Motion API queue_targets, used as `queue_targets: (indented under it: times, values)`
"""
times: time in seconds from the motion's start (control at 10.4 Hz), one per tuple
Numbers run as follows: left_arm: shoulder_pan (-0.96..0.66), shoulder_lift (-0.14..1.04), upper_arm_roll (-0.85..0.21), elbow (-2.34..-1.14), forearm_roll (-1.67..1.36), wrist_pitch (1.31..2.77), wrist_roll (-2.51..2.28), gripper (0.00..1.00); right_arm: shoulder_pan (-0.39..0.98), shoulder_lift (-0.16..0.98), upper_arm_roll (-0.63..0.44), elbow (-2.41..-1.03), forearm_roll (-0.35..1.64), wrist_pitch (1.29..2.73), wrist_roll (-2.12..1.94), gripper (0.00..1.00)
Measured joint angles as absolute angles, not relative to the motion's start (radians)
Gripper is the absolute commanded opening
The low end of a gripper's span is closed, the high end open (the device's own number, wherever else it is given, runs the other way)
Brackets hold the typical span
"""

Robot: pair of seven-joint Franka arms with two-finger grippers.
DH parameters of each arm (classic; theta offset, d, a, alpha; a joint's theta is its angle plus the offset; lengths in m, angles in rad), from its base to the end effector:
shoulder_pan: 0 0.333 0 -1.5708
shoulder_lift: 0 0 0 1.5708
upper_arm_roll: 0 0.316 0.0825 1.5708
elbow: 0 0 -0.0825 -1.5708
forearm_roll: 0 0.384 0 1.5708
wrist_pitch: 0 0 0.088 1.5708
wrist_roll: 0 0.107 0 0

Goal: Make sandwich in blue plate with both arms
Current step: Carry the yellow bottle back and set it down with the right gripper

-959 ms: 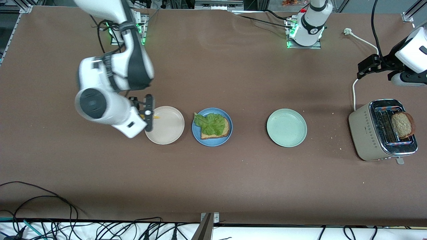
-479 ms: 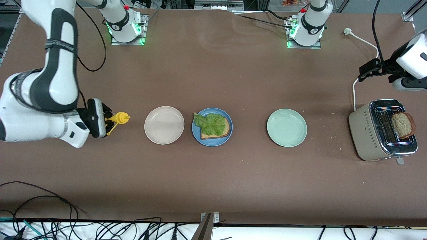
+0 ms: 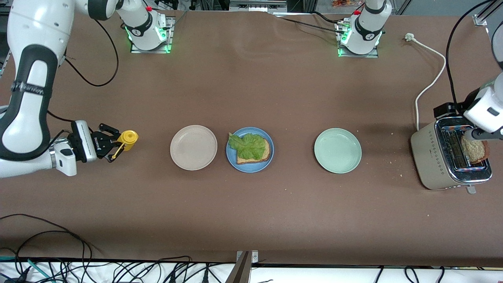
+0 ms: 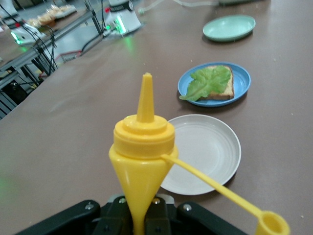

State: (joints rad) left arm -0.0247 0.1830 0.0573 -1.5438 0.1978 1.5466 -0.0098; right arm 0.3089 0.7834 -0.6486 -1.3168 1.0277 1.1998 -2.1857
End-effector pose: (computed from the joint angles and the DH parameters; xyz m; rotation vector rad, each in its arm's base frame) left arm 0.5975 0.0383 0.5320 -2.9233 -0.0428 0.2673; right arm 0.6680 -0.0048 0.3179 -1.3874 -1.7735 -0.4013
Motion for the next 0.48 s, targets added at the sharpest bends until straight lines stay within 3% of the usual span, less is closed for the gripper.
queue_targets:
  times: [0.19,0.48]
  values:
    - [0.008,0.221,0.059,-1.542,0.210,1.578,-0.010,1.00,0.242,0.869,-0.617,-1.323,1.116,1.128,-2.311,0.08]
    - [0.085,0.267,0.062,-1.538,0.210,1.619,0.096,1.00,0.082,0.984,-0.396,-1.324,1.139,1.106,-2.428,0.08]
